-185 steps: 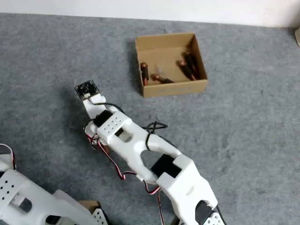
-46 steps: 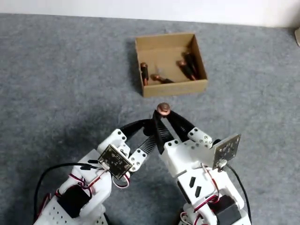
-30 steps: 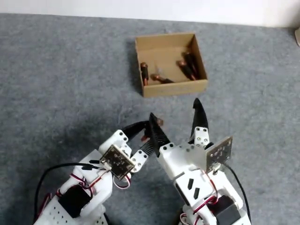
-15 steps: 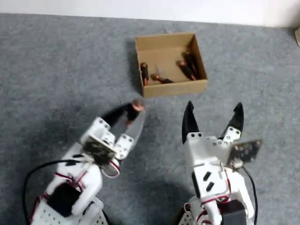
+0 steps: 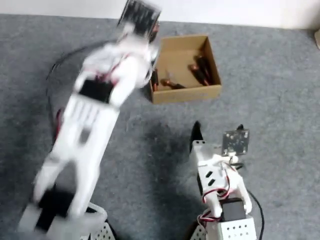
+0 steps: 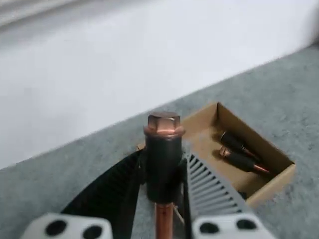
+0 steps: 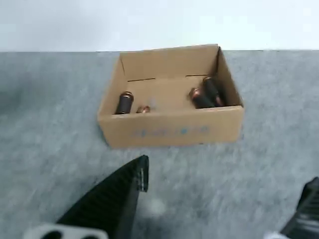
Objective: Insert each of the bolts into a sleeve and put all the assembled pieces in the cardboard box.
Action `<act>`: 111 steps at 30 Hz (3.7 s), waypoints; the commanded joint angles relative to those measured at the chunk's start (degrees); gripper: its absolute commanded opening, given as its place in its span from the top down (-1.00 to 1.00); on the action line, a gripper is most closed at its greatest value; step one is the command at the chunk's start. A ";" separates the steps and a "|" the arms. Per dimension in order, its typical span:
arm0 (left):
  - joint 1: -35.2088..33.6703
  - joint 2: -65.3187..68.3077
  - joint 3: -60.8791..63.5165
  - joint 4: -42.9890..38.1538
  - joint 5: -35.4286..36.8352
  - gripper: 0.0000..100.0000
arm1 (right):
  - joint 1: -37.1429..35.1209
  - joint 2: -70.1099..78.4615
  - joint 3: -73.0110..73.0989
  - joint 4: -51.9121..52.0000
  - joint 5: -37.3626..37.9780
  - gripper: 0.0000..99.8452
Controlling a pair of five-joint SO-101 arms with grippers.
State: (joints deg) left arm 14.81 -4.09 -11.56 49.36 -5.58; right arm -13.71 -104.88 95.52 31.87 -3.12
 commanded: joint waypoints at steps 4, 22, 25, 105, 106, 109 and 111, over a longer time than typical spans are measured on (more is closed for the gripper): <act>-2.86 26.51 -31.69 5.80 0.79 0.99 | 0.92 -0.31 3.74 -2.51 0.70 0.16; -4.88 62.73 -55.96 -5.45 6.15 0.98 | 0.75 -0.31 3.74 -2.51 0.79 0.16; -5.05 66.33 -61.85 -5.71 6.15 0.98 | 0.75 -0.31 3.74 -2.51 0.79 0.16; -6.37 81.80 -81.80 23.65 -58.81 0.77 | 0.75 -0.31 3.74 -2.51 3.34 0.16; -6.73 81.71 -81.80 23.74 -58.81 0.76 | 0.75 -0.31 3.74 -2.51 3.34 0.16; -7.60 81.54 -81.80 23.74 -58.81 0.75 | 0.75 -0.31 3.74 -2.51 3.43 0.16; -7.96 81.54 -81.89 23.74 -58.81 0.75 | 0.75 -0.31 3.74 -2.51 3.43 0.16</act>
State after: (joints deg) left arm 9.36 78.37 -91.74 71.78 -64.75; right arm -13.36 -104.88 95.52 31.16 -0.48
